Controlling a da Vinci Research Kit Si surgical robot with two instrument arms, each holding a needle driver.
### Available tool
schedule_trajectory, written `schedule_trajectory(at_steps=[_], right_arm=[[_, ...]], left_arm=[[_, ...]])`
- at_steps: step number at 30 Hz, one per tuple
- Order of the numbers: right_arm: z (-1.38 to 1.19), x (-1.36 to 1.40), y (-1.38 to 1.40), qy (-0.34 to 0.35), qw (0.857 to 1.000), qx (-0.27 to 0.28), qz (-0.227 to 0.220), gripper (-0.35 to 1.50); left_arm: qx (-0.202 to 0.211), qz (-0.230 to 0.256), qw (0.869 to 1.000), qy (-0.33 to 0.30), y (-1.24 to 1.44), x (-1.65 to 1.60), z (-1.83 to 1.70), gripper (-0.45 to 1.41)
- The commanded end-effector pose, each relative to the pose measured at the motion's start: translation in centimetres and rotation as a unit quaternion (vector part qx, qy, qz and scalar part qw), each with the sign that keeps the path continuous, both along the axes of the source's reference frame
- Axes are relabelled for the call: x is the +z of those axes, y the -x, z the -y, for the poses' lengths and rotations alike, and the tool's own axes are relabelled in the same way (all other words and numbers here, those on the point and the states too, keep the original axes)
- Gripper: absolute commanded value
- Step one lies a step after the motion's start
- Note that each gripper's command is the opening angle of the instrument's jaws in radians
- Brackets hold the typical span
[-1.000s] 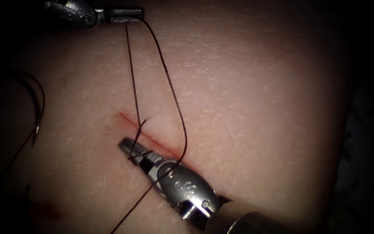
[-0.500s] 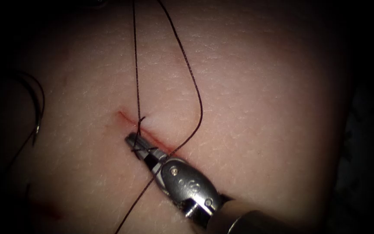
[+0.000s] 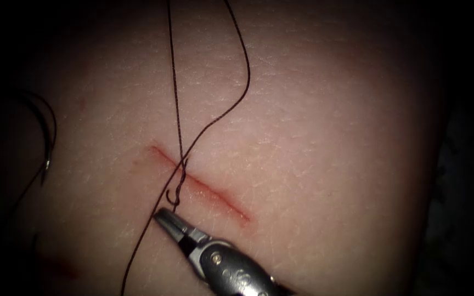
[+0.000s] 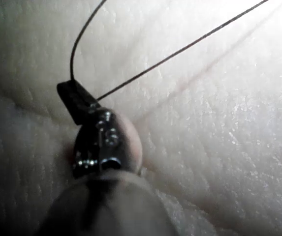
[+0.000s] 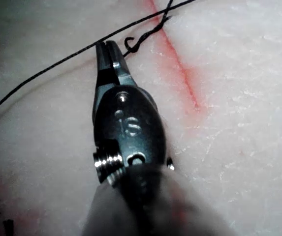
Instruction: Wound Closure
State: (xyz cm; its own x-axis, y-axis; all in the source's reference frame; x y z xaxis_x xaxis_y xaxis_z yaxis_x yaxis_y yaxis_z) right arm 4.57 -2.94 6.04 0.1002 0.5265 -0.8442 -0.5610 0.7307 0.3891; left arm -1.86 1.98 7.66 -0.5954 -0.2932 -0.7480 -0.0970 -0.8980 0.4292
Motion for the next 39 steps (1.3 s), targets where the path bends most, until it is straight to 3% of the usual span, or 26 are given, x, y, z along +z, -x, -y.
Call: schedule_trajectory(at_steps=[1,17,24,29,39], right_arm=[[0.07,0.07,-0.09,-0.001,1.000,-0.001,-0.001,-0.35],[0.05,0.09,-0.20,0.001,1.000,-0.003,-0.008,-0.35],[0.09,0.10,-0.22,0.002,1.000,-0.007,-0.007,-0.35],[0.21,0.13,-0.25,0.004,1.000,-0.015,-0.002,-0.35],[0.39,0.22,-0.28,-0.009,1.000,-0.023,0.000,-0.35]], left_arm=[[0.000,0.000,1.000,0.000,0.05,0.07,0.01,-0.45],[-0.042,0.012,0.999,0.028,0.10,-0.10,-0.38,-0.45],[-0.061,0.011,0.998,0.034,0.13,0.00,-0.61,-0.45],[-0.091,0.015,0.995,0.044,0.13,0.05,-0.84,-0.45],[-0.100,0.007,0.994,0.046,0.13,0.07,-0.98,-0.45]])
